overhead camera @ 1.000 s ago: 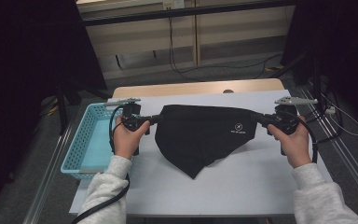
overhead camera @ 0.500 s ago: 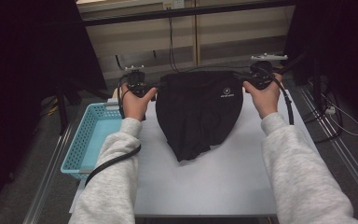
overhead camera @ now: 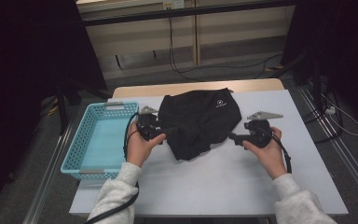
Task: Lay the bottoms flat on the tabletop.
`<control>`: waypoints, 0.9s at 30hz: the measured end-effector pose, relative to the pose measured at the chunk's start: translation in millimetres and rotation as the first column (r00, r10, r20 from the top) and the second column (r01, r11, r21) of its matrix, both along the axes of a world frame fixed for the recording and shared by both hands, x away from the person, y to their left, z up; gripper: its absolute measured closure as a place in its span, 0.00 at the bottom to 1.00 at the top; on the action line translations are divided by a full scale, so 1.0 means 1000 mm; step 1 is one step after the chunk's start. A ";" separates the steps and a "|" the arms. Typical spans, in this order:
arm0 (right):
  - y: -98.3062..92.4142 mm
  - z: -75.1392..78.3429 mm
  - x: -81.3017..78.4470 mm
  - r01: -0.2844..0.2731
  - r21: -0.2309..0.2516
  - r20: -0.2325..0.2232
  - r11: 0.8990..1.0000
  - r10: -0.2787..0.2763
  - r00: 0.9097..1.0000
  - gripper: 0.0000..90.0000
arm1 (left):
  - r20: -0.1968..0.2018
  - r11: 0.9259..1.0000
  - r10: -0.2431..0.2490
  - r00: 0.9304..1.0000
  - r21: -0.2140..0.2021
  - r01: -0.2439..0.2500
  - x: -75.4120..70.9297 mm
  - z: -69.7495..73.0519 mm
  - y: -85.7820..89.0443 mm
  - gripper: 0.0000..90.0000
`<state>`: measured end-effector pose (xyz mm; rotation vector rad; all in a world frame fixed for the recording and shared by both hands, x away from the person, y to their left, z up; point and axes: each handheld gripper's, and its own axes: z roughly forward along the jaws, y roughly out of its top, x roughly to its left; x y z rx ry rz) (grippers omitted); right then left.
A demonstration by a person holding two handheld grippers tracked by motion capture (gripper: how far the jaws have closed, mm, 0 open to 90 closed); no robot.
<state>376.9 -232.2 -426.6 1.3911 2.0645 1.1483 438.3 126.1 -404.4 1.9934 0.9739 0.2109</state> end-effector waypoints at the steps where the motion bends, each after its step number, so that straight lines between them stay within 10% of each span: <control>1: 0.002 -0.004 -0.005 -0.008 -0.009 0.000 1.000 0.008 1.000 0.22 | -0.001 1.000 -0.009 1.000 0.004 0.009 -0.004 -0.003 0.000 0.20; 11: 0.013 -0.016 -0.021 -0.017 0.007 0.029 1.000 0.017 0.999 0.21 | 0.003 0.999 -0.035 0.999 0.012 0.035 -0.022 -0.021 -0.002 0.19; 27: 0.049 -0.026 -0.016 -0.202 -0.047 -0.029 0.978 0.200 0.979 0.52 | 0.006 0.998 -0.052 0.999 0.034 0.052 -0.033 -0.019 0.000 0.19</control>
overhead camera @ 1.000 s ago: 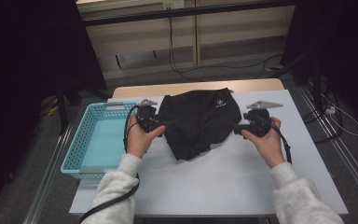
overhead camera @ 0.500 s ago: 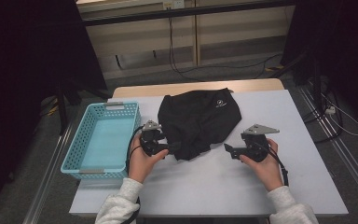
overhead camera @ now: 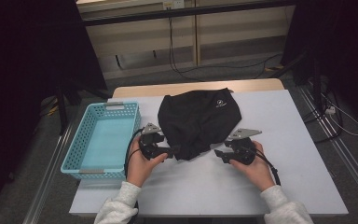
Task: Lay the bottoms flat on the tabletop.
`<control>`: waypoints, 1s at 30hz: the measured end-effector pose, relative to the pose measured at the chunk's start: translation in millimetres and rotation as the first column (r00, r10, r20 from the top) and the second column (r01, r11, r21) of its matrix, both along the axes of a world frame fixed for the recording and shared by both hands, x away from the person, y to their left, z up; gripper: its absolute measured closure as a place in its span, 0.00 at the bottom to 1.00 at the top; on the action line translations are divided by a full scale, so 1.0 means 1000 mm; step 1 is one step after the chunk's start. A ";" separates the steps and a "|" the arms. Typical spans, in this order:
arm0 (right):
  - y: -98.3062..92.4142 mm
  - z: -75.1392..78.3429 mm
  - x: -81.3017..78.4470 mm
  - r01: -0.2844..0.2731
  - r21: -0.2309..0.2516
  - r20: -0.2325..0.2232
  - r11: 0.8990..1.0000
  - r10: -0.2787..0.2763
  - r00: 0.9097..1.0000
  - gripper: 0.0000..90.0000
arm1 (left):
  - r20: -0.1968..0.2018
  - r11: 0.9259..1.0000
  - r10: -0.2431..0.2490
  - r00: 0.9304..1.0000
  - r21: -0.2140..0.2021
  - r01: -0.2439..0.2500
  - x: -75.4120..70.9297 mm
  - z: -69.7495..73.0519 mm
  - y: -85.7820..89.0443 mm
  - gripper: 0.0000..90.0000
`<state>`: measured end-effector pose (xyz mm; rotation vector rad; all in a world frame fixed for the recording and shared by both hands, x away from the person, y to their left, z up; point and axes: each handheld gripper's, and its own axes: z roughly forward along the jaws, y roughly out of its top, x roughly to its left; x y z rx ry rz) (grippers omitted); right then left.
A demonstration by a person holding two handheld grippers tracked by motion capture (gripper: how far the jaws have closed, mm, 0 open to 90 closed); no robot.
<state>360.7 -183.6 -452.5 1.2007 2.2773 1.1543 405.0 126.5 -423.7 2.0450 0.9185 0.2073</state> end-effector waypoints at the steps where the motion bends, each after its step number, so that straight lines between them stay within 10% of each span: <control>1: 0.004 0.000 0.001 -0.013 -0.002 -0.002 1.000 0.013 1.000 0.53 | 0.000 1.000 -0.001 1.000 0.002 0.001 0.000 0.000 0.000 0.20; 9: 0.034 -0.009 0.013 -0.064 -0.077 -0.021 0.995 0.063 0.998 0.67 | 0.005 1.000 0.012 1.000 0.003 -0.012 -0.004 0.001 0.004 0.20; 15: 0.033 -0.010 0.016 -0.070 -0.066 -0.011 0.995 0.069 0.998 0.99 | -0.002 1.000 0.018 1.000 0.008 -0.018 -0.007 -0.001 0.007 0.20; 30: -0.004 0.011 0.001 -0.062 0.003 0.008 0.998 0.062 0.998 1.00 | -0.014 1.000 -0.025 1.000 0.005 0.025 -0.013 -0.002 -0.003 0.21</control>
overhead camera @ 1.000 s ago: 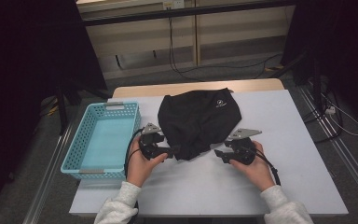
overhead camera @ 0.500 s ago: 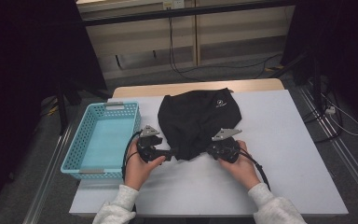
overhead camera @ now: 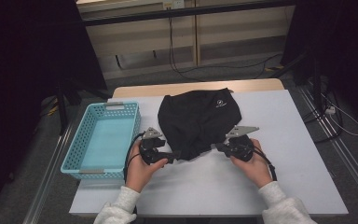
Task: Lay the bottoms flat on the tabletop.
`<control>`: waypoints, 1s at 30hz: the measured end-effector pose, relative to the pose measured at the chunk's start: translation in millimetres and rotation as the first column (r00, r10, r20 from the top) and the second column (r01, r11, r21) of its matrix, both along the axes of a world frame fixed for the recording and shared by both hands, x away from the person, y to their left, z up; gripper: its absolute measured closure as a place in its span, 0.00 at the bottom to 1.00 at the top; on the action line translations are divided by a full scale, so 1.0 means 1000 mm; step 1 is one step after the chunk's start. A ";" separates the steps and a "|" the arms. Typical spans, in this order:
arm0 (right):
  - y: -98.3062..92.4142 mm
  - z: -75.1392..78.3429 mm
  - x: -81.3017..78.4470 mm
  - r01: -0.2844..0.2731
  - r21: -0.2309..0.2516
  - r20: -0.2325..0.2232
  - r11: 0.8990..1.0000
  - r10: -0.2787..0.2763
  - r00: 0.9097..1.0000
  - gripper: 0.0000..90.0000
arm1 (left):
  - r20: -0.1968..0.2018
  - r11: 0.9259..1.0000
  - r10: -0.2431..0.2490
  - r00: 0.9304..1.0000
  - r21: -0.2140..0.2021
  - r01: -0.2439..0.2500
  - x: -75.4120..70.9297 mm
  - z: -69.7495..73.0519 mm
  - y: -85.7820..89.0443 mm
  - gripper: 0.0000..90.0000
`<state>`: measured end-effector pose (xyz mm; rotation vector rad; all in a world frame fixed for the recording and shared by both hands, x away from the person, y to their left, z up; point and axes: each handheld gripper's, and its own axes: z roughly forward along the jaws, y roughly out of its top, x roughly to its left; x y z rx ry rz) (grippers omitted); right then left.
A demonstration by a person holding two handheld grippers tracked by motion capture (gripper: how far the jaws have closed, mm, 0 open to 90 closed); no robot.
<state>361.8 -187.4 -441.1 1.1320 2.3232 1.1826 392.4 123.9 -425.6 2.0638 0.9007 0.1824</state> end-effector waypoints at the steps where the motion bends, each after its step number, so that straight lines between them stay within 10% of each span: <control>1: -0.002 -0.001 -0.001 -0.009 0.008 -0.005 1.000 0.009 1.000 1.00 | 0.005 1.000 -0.002 1.000 0.002 0.002 0.000 0.000 -0.001 0.21; 13: 0.031 -0.019 0.013 -0.019 -0.040 -0.011 0.999 0.019 1.000 0.59 | 0.000 1.000 -0.010 1.000 0.018 0.010 0.002 -0.002 -0.004 0.20; 19: 0.037 -0.021 0.016 -0.079 -0.059 -0.029 0.995 0.077 0.997 1.00 | 0.003 1.000 -0.004 1.000 0.018 0.004 0.000 -0.001 -0.002 0.20; 30: 0.022 -0.008 0.008 -0.089 -0.003 -0.031 0.996 0.089 0.996 1.00 | -0.005 1.000 -0.022 1.000 0.000 0.022 -0.002 -0.002 -0.005 0.25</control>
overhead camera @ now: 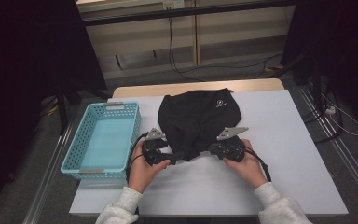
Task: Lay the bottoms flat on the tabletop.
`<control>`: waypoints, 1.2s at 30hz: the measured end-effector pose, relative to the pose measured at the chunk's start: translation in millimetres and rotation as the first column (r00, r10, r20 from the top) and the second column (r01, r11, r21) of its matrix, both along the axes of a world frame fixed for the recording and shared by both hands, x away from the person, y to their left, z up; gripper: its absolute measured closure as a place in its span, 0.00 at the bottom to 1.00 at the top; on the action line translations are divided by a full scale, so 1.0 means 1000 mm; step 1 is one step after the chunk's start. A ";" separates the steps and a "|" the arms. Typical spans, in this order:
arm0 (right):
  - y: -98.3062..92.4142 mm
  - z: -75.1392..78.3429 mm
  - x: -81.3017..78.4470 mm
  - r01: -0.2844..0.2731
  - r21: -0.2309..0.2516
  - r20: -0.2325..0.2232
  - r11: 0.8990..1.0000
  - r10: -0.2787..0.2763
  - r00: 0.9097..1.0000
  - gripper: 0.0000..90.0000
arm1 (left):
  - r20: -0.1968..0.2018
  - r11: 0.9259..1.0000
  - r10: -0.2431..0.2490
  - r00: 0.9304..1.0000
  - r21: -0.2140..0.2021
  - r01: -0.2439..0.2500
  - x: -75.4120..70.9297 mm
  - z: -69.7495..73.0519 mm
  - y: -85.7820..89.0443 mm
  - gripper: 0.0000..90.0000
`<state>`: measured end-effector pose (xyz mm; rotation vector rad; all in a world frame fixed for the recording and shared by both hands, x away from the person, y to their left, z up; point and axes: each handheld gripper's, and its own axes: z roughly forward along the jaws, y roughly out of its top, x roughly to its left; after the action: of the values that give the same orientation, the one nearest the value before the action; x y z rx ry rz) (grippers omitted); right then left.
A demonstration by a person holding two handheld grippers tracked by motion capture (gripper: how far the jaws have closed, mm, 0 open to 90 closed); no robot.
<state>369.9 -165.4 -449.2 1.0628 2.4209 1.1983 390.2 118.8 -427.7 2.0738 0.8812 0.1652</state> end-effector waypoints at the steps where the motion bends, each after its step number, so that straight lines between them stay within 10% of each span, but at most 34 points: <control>1: -0.001 0.001 -0.002 -0.003 -0.001 0.003 1.000 0.003 1.000 1.00 | -0.002 1.000 -0.005 1.000 0.000 0.005 0.000 0.000 0.000 0.27; 22: -0.032 0.013 -0.025 0.030 0.051 0.029 0.998 -0.032 0.999 1.00 | -0.016 0.999 -0.032 0.999 0.018 0.032 -0.001 -0.010 -0.008 0.33; 24: -0.028 0.011 -0.025 0.031 0.044 0.039 0.999 -0.033 0.999 0.89 | 0.000 0.999 -0.026 1.000 0.030 0.026 -0.001 -0.011 -0.009 0.34; 36: 0.009 -0.006 -0.011 0.032 -0.043 0.015 0.999 -0.032 0.999 0.58 | -0.042 0.998 -0.017 0.999 0.067 0.020 0.001 -0.019 -0.009 0.79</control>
<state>359.0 -156.0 -455.4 1.0726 2.3985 1.1338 391.6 109.4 -446.9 2.1538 0.8921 0.1447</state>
